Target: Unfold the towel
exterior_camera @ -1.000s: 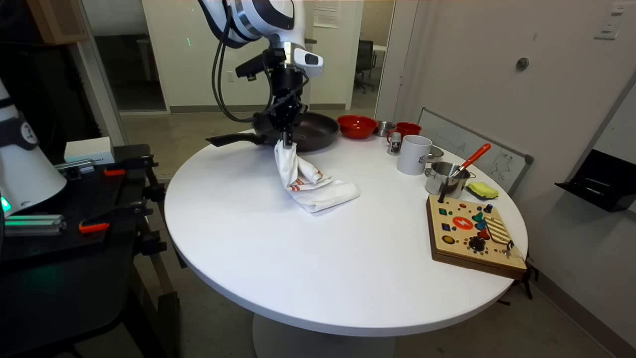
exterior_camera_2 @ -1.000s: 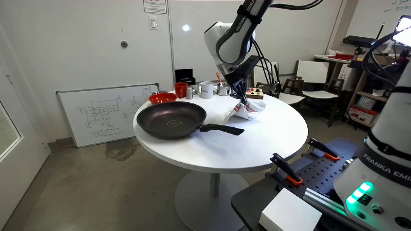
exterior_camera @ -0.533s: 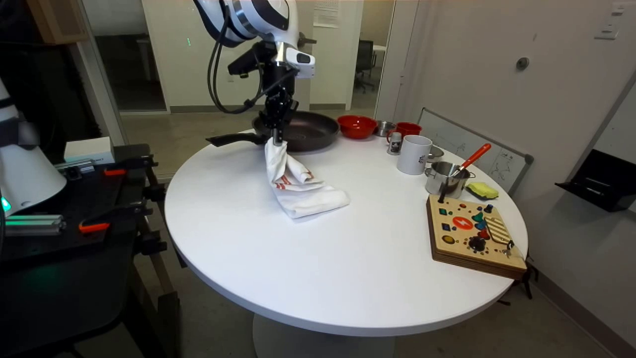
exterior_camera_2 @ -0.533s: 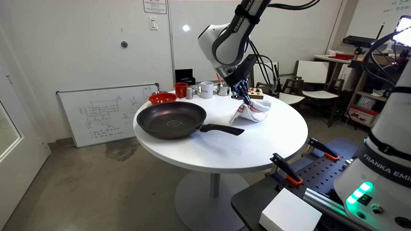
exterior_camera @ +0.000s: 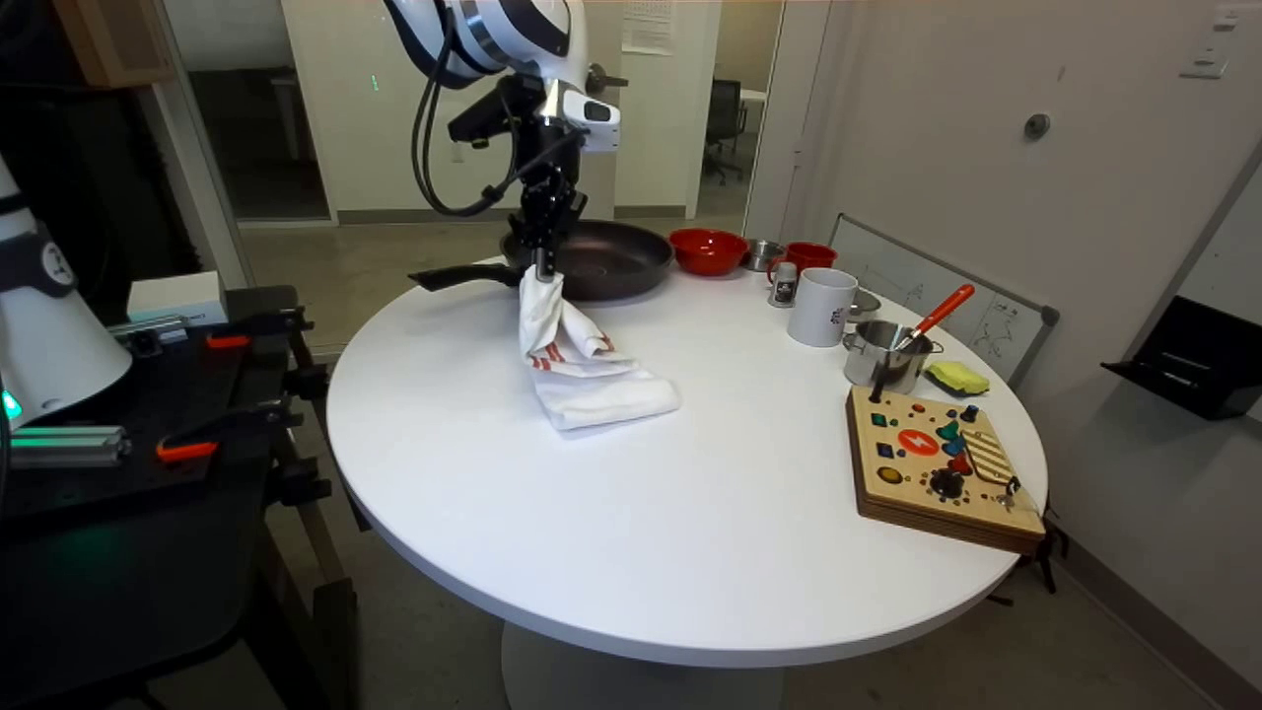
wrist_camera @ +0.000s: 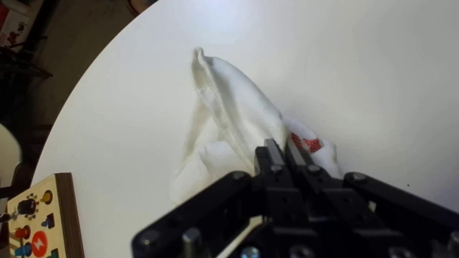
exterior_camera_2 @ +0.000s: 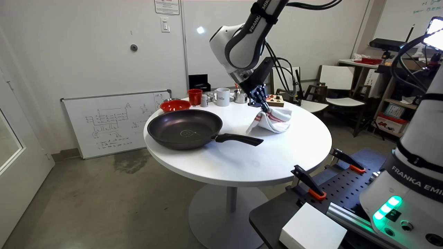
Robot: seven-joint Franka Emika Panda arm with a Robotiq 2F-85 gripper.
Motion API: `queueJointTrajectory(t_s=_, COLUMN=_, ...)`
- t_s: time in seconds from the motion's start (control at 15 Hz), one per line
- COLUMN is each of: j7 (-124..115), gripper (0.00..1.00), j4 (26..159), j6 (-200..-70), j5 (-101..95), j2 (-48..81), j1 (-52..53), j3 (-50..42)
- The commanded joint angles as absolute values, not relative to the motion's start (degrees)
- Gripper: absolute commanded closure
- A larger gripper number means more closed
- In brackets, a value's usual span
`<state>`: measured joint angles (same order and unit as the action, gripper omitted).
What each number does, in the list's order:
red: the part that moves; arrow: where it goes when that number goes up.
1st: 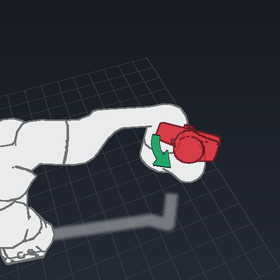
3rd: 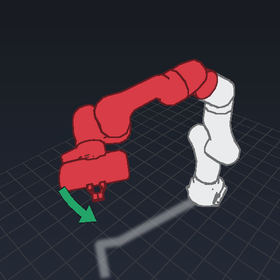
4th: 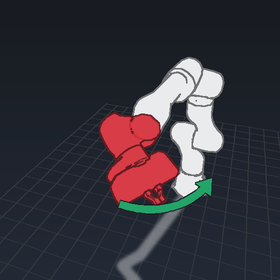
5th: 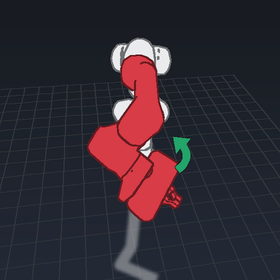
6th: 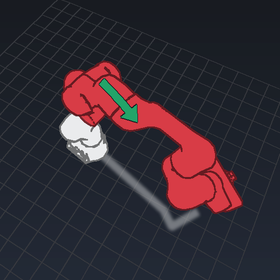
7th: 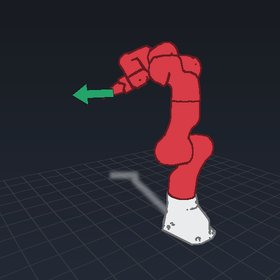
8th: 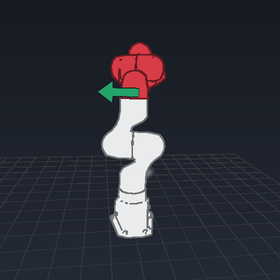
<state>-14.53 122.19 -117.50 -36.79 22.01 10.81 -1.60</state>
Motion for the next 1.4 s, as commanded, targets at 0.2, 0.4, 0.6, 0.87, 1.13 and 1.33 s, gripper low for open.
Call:
queueJointTrajectory(t_s=0.2, j7=-14.44, gripper=0.56, j4=122.27, j6=-115.58, j5=-36.85, j2=19.86, j1=10.54, j3=0.19)
queueJointTrajectory(t_s=0.4, j7=-14.56, gripper=0.92, j4=122.53, j6=-116.05, j5=-37.35, j2=19.23, j1=10.61, j3=0.61)
queueJointTrajectory(t_s=0.6, j7=-11.77, gripper=1.0, j4=122.94, j6=-116.73, j5=-34.69, j2=18.36, j1=9.78, j3=1.81)
queueJointTrajectory(t_s=0.87, j7=-10.77, gripper=0.68, j4=123.25, j6=-120.45, j5=-30.97, j2=19.41, j1=8.09, j3=1.9)
queueJointTrajectory(t_s=1.13, j7=-12.54, gripper=0.4, j4=125.08, j6=-129.1, j5=-25.41, j2=21.35, j1=5.41, j3=0.27)
queueJointTrajectory(t_s=1.33, j7=-13.96, gripper=0.17, j4=126.01, j6=-134.58, j5=-23.86, j2=23.08, j1=4.29, j3=-1.53)
